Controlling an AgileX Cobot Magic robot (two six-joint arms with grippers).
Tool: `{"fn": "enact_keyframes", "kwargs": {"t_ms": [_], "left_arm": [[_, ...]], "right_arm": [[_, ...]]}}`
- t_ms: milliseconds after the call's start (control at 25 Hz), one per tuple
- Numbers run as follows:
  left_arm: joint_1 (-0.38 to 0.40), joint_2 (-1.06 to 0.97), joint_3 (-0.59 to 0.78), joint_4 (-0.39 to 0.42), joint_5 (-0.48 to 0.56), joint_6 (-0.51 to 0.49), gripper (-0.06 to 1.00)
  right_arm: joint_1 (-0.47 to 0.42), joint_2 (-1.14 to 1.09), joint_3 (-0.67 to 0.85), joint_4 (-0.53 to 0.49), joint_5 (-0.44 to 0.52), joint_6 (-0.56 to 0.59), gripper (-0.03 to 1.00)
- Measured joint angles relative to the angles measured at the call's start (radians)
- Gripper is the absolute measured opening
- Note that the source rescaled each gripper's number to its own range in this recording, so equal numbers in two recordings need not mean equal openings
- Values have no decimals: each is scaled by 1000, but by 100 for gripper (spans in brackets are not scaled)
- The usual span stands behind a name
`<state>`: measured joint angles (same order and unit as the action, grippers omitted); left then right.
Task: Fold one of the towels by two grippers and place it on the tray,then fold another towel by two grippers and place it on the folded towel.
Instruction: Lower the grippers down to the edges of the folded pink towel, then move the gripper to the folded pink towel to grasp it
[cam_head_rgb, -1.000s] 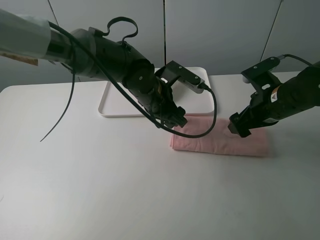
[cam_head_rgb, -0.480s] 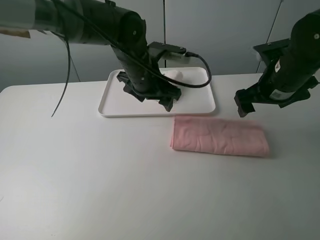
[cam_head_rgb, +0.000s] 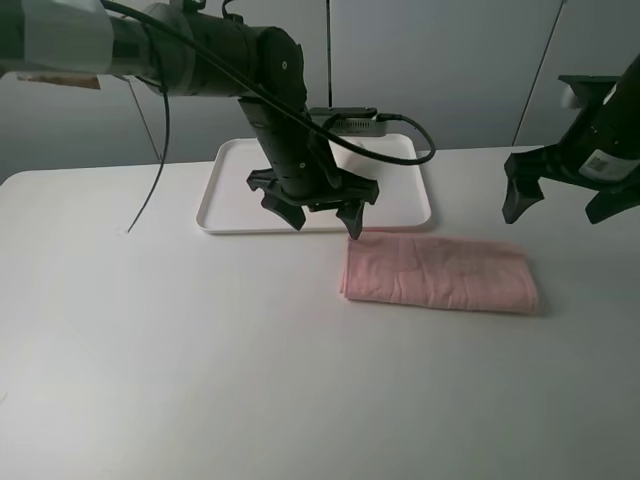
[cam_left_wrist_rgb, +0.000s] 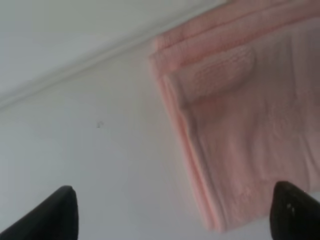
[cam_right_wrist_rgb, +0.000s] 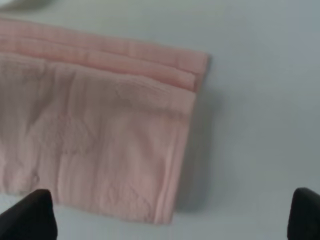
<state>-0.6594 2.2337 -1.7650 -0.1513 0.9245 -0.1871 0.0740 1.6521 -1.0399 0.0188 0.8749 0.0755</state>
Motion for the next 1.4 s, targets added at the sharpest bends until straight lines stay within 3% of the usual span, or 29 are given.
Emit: {"fn": "enact_keyframes", "kwargs": {"t_ms": [200, 360, 1400], "left_arm": [[-12, 95, -142, 51, 134, -50, 99], [-12, 145, -181, 41, 159, -99, 99], [-18, 232, -205, 77, 166, -150, 99]], "right_arm": [[-3, 7, 0, -41, 22, -8, 99], [-3, 66, -2, -30, 37, -32, 99], [-28, 244, -2, -19, -62, -86, 99]]}}
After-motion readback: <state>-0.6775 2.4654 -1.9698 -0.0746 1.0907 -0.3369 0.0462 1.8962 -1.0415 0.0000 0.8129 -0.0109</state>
